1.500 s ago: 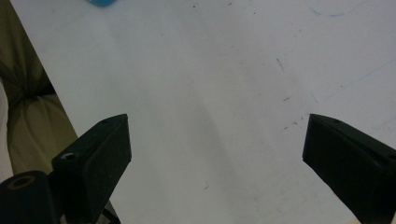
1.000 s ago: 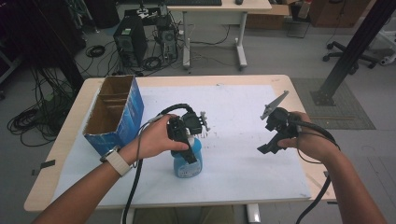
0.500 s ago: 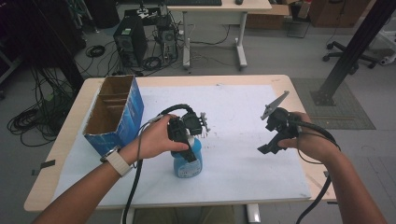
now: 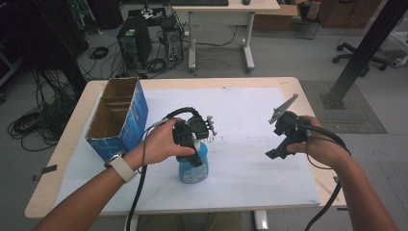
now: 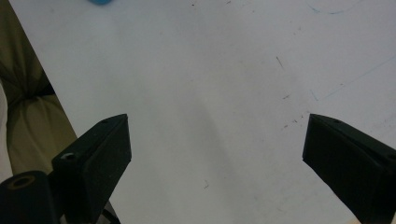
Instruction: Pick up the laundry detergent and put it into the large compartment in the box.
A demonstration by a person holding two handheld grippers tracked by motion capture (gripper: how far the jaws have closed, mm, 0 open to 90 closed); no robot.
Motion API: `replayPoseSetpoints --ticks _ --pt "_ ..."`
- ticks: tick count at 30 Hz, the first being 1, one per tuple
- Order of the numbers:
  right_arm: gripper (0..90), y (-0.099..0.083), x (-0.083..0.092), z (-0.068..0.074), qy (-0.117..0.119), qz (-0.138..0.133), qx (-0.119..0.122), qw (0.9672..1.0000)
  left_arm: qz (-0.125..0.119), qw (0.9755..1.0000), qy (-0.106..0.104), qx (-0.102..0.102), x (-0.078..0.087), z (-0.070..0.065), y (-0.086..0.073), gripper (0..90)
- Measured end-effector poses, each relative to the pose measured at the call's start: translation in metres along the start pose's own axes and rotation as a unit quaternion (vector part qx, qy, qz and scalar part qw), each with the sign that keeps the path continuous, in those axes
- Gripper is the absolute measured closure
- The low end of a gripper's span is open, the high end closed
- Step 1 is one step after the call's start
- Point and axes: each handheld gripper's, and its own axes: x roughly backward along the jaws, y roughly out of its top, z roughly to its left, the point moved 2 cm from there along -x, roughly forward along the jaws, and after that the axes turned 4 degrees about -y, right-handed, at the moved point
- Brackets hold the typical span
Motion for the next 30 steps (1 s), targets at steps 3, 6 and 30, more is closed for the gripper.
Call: replayPoseSetpoints --ticks 3,6,30 --pt "8.2 -0.001 0.001 0.000 -0.001 0.000 0.000 1.0000 0.004 1.0000 -0.001 0.003 0.002 0.000 0.000 37.3" --pt "8.2 -0.001 0.001 0.000 -0.001 -0.001 0.000 1.0000 0.004 1.0000 0.001 0.005 0.003 0.000 0.000 37.3" --pt "8.2 0.001 0.003 0.002 -0.003 -0.002 0.003 1.0000 -0.008 0.9997 0.008 0.022 0.024 -0.010 0.001 37.3"
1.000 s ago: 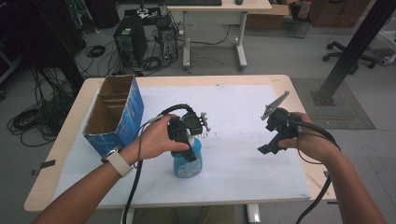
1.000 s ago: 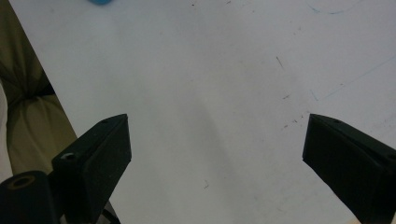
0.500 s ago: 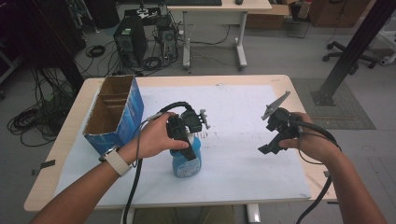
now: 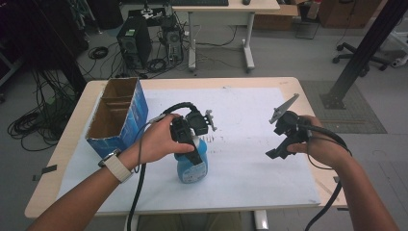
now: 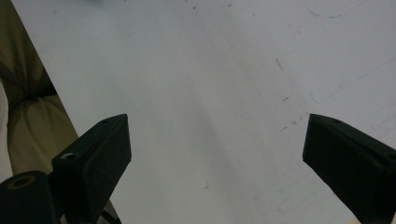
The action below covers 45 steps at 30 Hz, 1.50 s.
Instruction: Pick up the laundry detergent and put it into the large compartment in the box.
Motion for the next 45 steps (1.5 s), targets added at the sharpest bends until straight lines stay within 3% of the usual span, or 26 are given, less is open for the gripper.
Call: replayPoseSetpoints --ticks 22,33,45 --pt "8.3 0.002 0.001 0.001 0.001 -0.002 0.002 1.0000 -0.017 0.9991 0.020 0.032 0.022 -0.003 -0.001 37.3" --pt "8.3 0.002 0.001 0.001 0.000 -0.002 0.003 1.0000 -0.042 0.9967 0.038 0.058 0.039 -0.004 -0.001 37.3" --pt "8.3 0.001 0.004 0.001 -0.001 -0.004 0.002 1.0000 -0.050 0.9938 0.051 0.084 0.054 -0.005 0.001 37.3"
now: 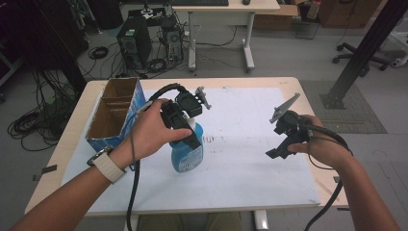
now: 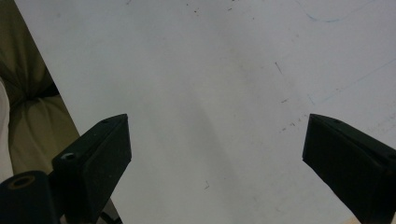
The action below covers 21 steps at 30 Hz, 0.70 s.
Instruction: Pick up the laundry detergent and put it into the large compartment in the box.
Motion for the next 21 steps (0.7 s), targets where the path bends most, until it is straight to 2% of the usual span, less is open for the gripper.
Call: replayPoseSetpoints --ticks 5,15,18,21 --pt "8.3 -0.001 0.001 0.000 0.000 -0.001 0.002 1.0000 -0.004 1.0000 0.004 0.005 0.007 -0.001 0.002 37.3" --pt "8.4 -0.001 0.004 -0.001 -0.002 -0.001 0.003 1.0000 -0.006 0.9993 0.017 0.033 0.025 0.002 0.006 37.3" --pt "8.4 0.000 0.003 0.000 -0.001 -0.002 0.005 1.0000 -0.009 0.9987 0.017 0.048 0.031 0.004 0.007 37.3" --pt "8.4 -0.001 0.003 0.000 -0.001 -0.001 0.005 1.0000 -0.009 0.9987 0.017 0.048 0.034 0.005 0.008 37.3"
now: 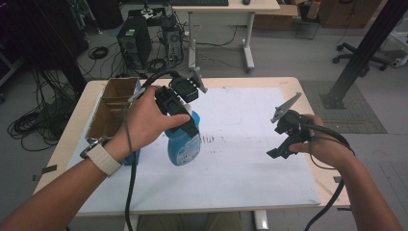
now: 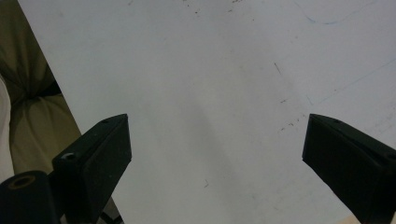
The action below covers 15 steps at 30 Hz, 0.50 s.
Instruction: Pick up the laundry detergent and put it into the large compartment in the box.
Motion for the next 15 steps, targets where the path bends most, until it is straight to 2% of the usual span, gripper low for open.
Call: replayPoseSetpoints --ticks 3,7,9,15 --pt "8.4 0.000 0.001 0.000 -0.001 0.000 -0.001 1.0000 -0.003 1.0000 0.006 0.003 0.005 0.001 0.001 37.3" --pt "8.4 0.000 0.002 -0.001 -0.002 -0.001 0.000 1.0000 -0.007 0.9997 0.013 0.020 0.013 0.003 0.004 37.3" --pt "8.5 0.000 0.003 -0.001 -0.003 -0.001 0.001 1.0000 -0.004 0.9997 0.017 0.016 0.015 0.003 0.005 37.3" --pt "8.5 0.002 0.006 -0.001 -0.006 -0.005 0.002 1.0000 -0.007 0.9993 0.027 0.026 0.025 0.005 0.007 37.3"
